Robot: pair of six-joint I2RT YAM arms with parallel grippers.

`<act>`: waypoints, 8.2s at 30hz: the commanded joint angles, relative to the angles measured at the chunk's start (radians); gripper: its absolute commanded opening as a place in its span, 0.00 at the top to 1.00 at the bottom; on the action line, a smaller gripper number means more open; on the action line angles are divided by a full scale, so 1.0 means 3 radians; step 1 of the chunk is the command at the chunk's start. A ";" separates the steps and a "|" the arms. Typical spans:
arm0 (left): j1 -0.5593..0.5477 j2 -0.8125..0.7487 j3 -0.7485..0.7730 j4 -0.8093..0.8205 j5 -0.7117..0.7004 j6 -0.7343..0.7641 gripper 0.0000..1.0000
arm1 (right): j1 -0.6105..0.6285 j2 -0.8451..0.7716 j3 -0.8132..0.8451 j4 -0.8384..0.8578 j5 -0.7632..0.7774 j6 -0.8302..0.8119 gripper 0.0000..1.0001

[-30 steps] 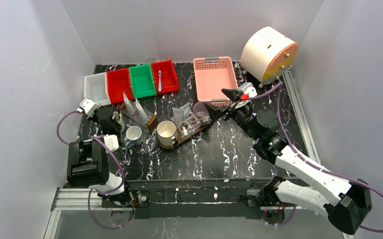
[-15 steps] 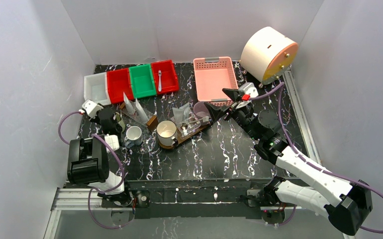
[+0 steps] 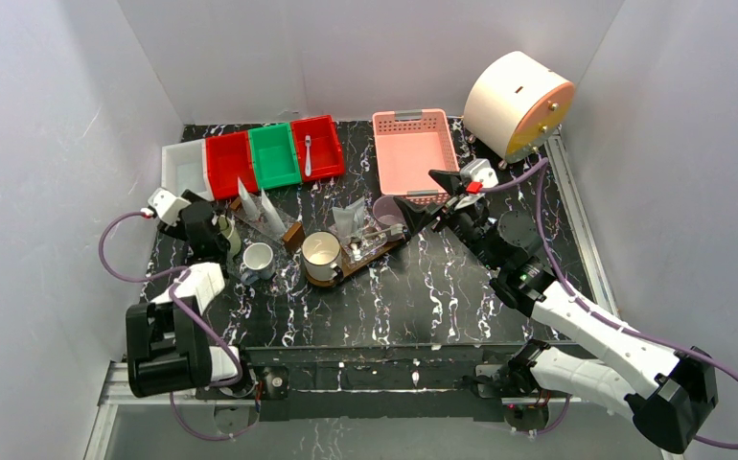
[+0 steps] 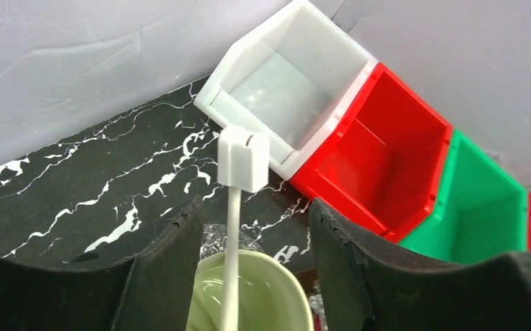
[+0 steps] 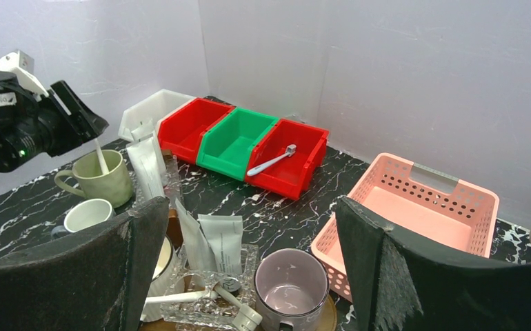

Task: Prepare toiletry sets of a toothbrush and toothpaste on the tray
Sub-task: Place the toothbrush in the cup, then pick up the toothbrush from the storage box, then place the toothbrush in the cup.

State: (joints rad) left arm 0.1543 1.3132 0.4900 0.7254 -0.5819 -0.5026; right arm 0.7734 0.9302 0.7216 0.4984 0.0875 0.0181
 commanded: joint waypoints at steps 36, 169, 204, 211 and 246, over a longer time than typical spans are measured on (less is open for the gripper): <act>-0.1189 0.1077 0.3601 -0.3145 0.1034 0.0849 0.46 | -0.0006 -0.0077 -0.0002 0.0122 0.0309 -0.0170 0.01; -0.2082 0.0120 0.1649 0.0695 0.2670 -0.0849 1.00 | -0.0006 0.1361 0.0743 0.1152 -0.1253 0.1179 0.10; -0.2297 -0.0237 0.1184 0.0869 0.2579 -0.0784 1.00 | -0.0006 0.1956 0.1047 0.1357 -0.1452 0.1320 0.91; -0.2298 -0.0415 0.1100 0.0716 0.2475 -0.0667 1.00 | -0.0006 0.1976 0.1062 0.1338 -0.1511 0.1316 0.99; -0.2294 -0.0818 0.1421 -0.0705 0.1985 0.0091 0.69 | -0.0006 0.2158 0.1480 0.0361 -0.1851 0.0673 0.99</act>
State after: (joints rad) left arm -0.5198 1.0992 0.8593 0.5919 0.0055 -0.5156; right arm 0.7727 1.5700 1.0992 0.6434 -0.4416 0.2718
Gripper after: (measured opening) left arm 0.294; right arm 0.102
